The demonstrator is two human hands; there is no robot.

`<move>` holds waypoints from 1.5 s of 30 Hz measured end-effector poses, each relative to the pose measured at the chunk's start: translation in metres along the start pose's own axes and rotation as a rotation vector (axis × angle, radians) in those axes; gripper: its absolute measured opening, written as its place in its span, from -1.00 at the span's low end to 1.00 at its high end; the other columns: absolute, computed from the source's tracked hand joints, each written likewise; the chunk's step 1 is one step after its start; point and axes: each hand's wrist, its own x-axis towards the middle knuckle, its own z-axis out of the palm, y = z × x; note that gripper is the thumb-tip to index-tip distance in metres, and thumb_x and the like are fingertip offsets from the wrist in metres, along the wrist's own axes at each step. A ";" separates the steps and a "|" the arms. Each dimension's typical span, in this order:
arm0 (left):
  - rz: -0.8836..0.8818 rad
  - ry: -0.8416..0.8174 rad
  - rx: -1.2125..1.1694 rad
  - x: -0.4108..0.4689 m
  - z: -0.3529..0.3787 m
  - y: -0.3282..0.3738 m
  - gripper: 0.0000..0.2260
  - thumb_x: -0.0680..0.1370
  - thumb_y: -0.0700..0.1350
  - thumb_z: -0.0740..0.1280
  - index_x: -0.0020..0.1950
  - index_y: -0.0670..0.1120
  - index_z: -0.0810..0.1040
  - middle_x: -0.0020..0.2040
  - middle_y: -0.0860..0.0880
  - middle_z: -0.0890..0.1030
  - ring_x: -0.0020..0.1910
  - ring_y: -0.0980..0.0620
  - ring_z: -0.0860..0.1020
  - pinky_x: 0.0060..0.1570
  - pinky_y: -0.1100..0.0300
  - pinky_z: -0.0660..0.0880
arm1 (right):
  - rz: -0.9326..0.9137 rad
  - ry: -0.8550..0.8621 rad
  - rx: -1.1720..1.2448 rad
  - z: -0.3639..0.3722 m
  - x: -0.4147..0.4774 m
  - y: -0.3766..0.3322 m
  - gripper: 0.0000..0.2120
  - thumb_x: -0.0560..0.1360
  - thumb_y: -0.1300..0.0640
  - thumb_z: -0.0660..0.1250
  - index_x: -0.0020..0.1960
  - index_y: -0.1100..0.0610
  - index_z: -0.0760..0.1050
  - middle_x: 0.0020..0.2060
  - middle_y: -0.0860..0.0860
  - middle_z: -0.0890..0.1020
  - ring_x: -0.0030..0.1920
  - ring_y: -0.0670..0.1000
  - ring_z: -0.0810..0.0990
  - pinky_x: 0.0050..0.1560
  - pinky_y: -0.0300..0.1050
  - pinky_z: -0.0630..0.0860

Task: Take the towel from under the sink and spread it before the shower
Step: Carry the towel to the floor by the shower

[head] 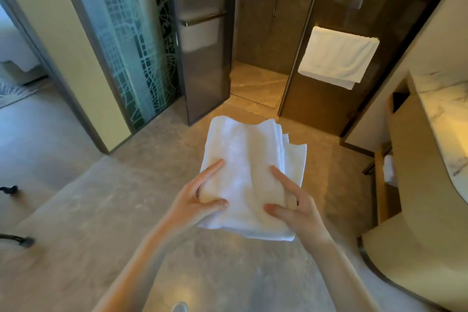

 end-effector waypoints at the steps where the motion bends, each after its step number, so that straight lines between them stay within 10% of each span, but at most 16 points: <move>1: 0.000 -0.006 0.007 0.002 -0.019 -0.005 -0.30 0.31 0.04 0.53 0.37 0.39 0.36 0.40 0.42 0.34 0.37 0.38 0.31 0.15 0.51 0.35 | 0.003 0.002 -0.006 0.018 0.009 -0.001 -0.27 0.35 0.37 0.50 0.30 -0.30 0.49 0.16 -0.20 0.64 0.18 -0.11 0.60 0.18 -0.05 0.57; 7: -0.006 -0.046 0.097 0.021 -0.132 -0.026 -0.29 0.36 0.17 0.49 0.43 0.40 0.25 0.41 0.43 0.27 0.33 0.33 0.37 0.15 0.23 0.49 | -0.014 0.015 0.028 0.121 0.059 -0.013 -0.26 0.32 0.40 0.51 0.27 -0.29 0.52 0.16 -0.17 0.65 0.17 -0.10 0.61 0.16 -0.11 0.58; 15: 0.008 -0.084 0.053 0.058 -0.201 -0.041 -0.29 0.34 0.16 0.48 0.44 0.36 0.28 0.38 0.46 0.30 0.32 0.37 0.35 0.12 0.38 0.45 | -0.005 0.071 0.024 0.178 0.108 -0.029 -0.27 0.32 0.43 0.50 0.29 -0.22 0.53 0.16 -0.21 0.63 0.17 -0.14 0.60 0.14 -0.20 0.56; 35: -0.041 -0.153 -0.012 0.370 -0.245 -0.064 -0.32 0.39 -0.03 0.50 0.40 0.38 0.33 0.36 0.43 0.36 0.32 0.32 0.40 0.06 0.39 0.49 | 0.008 0.144 0.028 0.130 0.403 -0.053 -0.25 0.30 0.34 0.53 0.25 -0.34 0.51 0.20 -0.29 0.60 0.21 -0.16 0.56 0.20 -0.14 0.55; 40: -0.051 -0.155 -0.048 0.446 -0.245 -0.065 -0.33 0.43 -0.20 0.50 0.39 0.34 0.38 0.33 0.29 0.47 0.17 0.00 0.47 -0.21 0.43 0.49 | 0.038 0.166 0.048 0.109 0.470 -0.064 -0.25 0.30 0.35 0.53 0.26 -0.35 0.50 0.19 -0.25 0.61 0.20 -0.14 0.58 0.14 -0.19 0.57; 45: -0.087 -0.193 -0.062 0.510 -0.250 -0.078 -0.33 0.41 -0.19 0.51 0.38 0.33 0.40 0.33 0.43 0.40 0.29 0.36 0.42 0.07 0.30 0.52 | 0.060 0.189 0.036 0.099 0.526 -0.066 -0.25 0.30 0.35 0.53 0.28 -0.32 0.50 0.18 -0.26 0.62 0.17 -0.18 0.58 0.12 -0.21 0.57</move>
